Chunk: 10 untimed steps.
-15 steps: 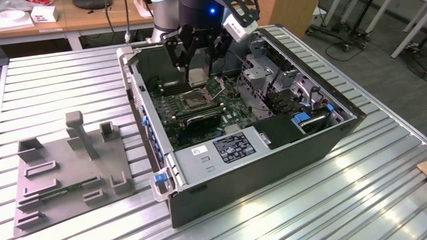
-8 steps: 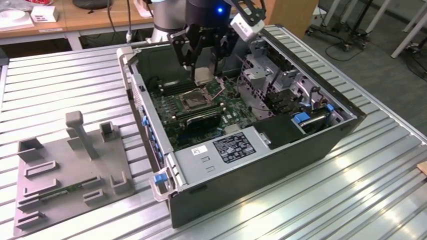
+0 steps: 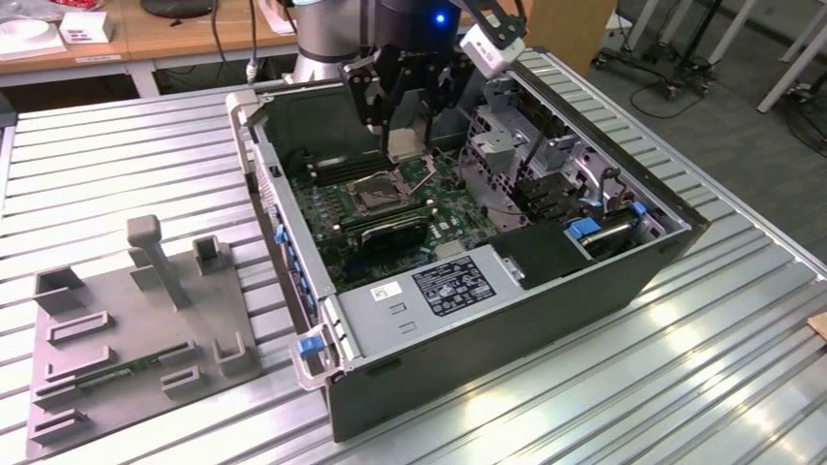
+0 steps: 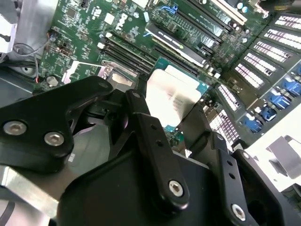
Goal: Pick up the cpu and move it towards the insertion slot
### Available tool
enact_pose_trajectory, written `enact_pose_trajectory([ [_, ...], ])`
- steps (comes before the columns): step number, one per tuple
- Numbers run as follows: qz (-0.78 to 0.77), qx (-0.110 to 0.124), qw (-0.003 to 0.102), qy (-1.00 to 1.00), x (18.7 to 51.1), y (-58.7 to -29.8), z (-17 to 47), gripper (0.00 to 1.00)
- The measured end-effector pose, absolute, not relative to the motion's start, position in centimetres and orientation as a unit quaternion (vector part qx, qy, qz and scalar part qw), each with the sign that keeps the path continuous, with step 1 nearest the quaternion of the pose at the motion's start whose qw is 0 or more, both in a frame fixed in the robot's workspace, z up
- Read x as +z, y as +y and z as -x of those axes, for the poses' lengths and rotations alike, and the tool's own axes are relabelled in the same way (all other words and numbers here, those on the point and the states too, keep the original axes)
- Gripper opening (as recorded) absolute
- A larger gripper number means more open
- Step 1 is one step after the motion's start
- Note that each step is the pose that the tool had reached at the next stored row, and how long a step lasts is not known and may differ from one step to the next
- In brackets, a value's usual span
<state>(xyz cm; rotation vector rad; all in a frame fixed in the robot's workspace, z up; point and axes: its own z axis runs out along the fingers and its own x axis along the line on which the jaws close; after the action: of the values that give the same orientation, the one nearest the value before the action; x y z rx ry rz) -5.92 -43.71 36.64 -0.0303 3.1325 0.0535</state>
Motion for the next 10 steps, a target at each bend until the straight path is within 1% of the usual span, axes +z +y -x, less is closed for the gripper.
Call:
enact_pose_trajectory([
  [3,0.010,0.017,0.004,1.000,36.6,-43.4,5.6,0.54],
  [10,0.010,0.017,0.004,1.000,36.5,-41.3,5.6,0.54],
])
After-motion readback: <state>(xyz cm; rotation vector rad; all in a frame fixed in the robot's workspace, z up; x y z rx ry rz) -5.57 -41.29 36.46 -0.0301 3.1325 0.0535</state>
